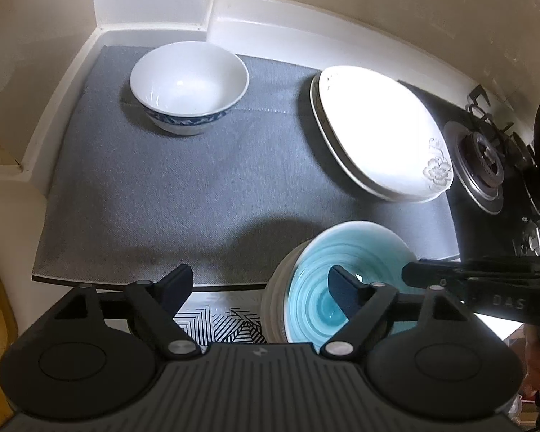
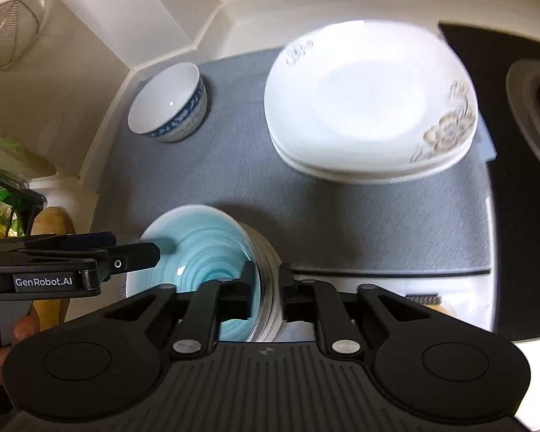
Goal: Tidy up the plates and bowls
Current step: 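Lower the teal bowl into the white bowls and open both grippers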
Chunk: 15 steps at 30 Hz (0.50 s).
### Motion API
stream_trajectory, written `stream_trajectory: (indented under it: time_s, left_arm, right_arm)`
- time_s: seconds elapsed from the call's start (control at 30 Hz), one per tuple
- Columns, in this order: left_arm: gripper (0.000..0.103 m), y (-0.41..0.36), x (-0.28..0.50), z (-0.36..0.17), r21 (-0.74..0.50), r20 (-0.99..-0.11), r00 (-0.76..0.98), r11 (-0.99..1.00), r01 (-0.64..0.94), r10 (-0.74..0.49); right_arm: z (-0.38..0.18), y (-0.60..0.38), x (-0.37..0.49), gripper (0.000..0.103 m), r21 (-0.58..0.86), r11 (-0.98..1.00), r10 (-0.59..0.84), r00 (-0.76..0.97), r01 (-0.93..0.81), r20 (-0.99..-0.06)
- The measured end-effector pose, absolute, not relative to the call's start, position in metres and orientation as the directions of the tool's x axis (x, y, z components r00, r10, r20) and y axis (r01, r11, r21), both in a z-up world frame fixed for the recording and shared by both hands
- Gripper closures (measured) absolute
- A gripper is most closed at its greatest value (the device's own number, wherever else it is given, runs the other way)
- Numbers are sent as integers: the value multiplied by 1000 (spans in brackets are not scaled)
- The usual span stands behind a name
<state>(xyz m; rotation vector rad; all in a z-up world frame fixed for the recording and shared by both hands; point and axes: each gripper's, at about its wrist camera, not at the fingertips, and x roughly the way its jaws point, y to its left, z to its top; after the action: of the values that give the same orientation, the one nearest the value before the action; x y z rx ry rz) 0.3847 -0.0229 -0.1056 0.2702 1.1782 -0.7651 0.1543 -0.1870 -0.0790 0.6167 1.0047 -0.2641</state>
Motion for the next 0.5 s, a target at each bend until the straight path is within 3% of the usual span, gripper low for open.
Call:
stream_trajectory:
  time_s: [0.03,0.1,0.23,0.5]
  left_arm:
    - [14,-22,385,-105,-196,-901,171,727,659,-398]
    - [8,-20,387,-103,-208,-897,173,733,648,-407]
    - [0,-16,391,-97,-211,-881,207,746,631,-425]
    - [1,-10,397,-89,-169,-869,290,790,590,-402]
  right_arm:
    - [-75,-186,154,66,350,808,57,528,475,-847]
    - [-66,-185,155,58,331,824,35,541,460,-840]
    - [-54,-181,158,52,318,842,22,562,435,-827]
    - [-48,-171,173,48,287,874,14,570,393,-822]
